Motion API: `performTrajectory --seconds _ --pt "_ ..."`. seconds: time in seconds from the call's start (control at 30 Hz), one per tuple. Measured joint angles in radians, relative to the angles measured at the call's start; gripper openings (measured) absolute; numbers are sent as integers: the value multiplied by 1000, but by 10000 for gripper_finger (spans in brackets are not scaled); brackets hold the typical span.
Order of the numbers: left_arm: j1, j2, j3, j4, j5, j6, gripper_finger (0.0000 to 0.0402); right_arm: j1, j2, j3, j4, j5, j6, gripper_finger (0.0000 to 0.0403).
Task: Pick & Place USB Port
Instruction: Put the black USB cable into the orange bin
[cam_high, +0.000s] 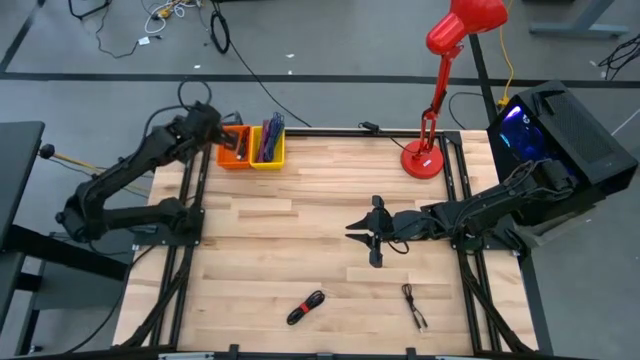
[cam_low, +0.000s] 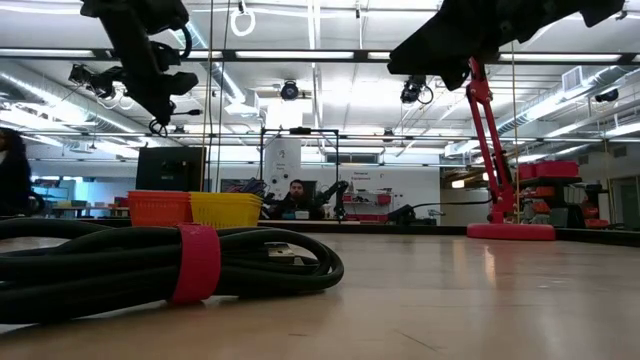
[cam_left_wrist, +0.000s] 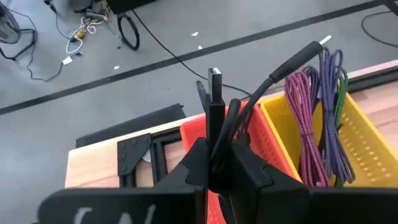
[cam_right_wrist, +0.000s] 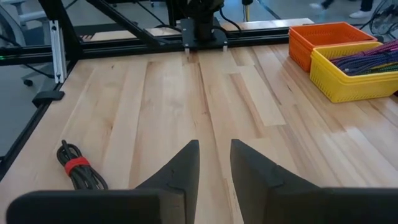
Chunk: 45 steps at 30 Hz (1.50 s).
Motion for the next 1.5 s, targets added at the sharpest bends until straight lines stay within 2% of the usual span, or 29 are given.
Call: performTrajectory --seconds 0.2,0.47,0.67,1.03,1.5 --pt "28 46 0 72 22 17 37 3 0 0 0 1 1 92" --pt "28 218 0 104 12 45 37 19 0 0 0 0 4 92" --pt "57 285 0 190 45 46 37 43 0 0 0 1 7 92" --pt "119 301 0 205 91 43 37 56 0 0 0 3 7 92" --pt "127 319 0 204 139 -10 37 58 0 0 1 3 14 92"
